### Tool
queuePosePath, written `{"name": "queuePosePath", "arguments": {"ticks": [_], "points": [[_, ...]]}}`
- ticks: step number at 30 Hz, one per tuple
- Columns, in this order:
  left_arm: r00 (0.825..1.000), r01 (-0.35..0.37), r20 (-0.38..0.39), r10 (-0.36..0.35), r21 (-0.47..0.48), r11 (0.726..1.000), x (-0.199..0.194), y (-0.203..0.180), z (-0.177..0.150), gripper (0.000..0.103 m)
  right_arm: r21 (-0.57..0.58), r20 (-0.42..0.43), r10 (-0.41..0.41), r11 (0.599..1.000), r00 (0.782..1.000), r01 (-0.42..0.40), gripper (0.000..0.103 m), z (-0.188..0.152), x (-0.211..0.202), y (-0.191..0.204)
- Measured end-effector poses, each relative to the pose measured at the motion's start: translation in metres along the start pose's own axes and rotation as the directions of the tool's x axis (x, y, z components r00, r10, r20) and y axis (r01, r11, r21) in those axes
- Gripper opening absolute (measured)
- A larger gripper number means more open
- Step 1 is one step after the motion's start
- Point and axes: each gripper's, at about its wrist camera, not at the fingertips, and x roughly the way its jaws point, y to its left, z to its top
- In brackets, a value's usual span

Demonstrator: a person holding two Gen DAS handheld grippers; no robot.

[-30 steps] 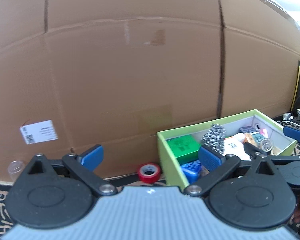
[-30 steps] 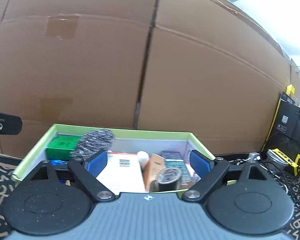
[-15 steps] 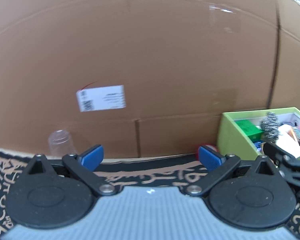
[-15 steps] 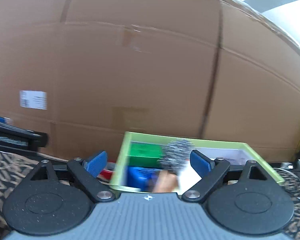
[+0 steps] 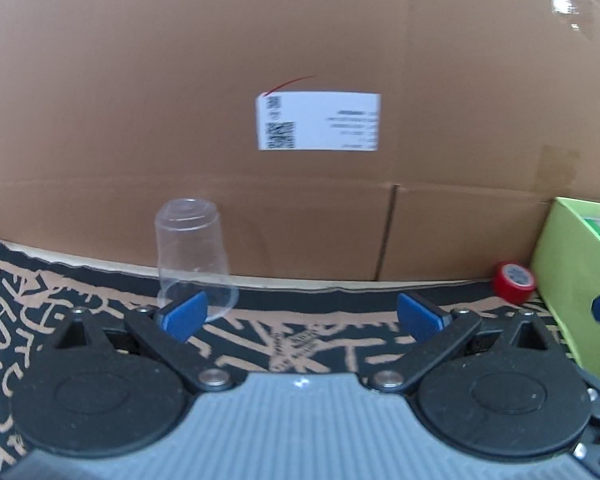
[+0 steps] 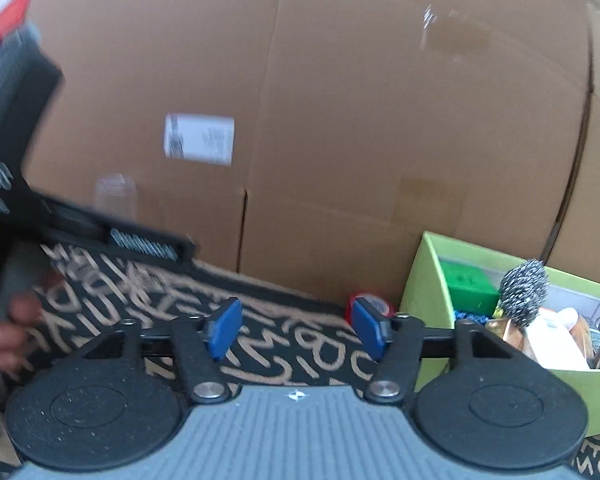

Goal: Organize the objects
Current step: 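Move both tools back toward the clear cup and red tape roll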

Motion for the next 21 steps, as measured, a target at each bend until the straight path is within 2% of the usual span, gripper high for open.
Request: {"name": "queuePosePath", "arguments": {"ticks": [4, 8, 13, 16, 19, 21], "points": [[0.999, -0.023, 0.044, 0.023, -0.004, 1.000, 0.005, 0.029, 0.013, 0.103, -0.066, -0.043, -0.062, 0.996, 0.997, 0.059, 0.062, 0.004, 0.035, 0.006], [1.000, 0.002, -0.004, -0.002, -0.009, 1.000, 0.018, 0.057, 0.016, 0.103, -0.084, -0.082, -0.126, 0.989, 0.989, 0.119, 0.062, 0.010, 0.069, 0.009], [0.998, -0.042, -0.048, 0.040, -0.037, 0.998, 0.036, 0.070, 0.013, 0.103, -0.116, -0.155, -0.222, 0.972, 0.963, 0.205, 0.062, 0.009, 0.105, 0.003], [0.997, -0.060, -0.052, 0.058, -0.034, 0.998, 0.046, 0.069, 0.015, 0.103, -0.112, -0.197, -0.208, 0.976, 0.958, 0.189, 0.056, 0.007, 0.116, -0.005], [0.996, -0.079, -0.046, 0.078, -0.018, 0.997, 0.055, 0.067, 0.017, 0.103, -0.098, -0.195, -0.199, 0.978, 0.960, 0.183, 0.034, 0.007, 0.116, -0.012], [0.996, -0.076, -0.052, 0.075, -0.016, 0.997, 0.061, 0.069, 0.016, 0.100, -0.105, -0.178, -0.196, 0.978, 0.964, 0.179, 0.014, 0.006, 0.110, -0.012]]}}
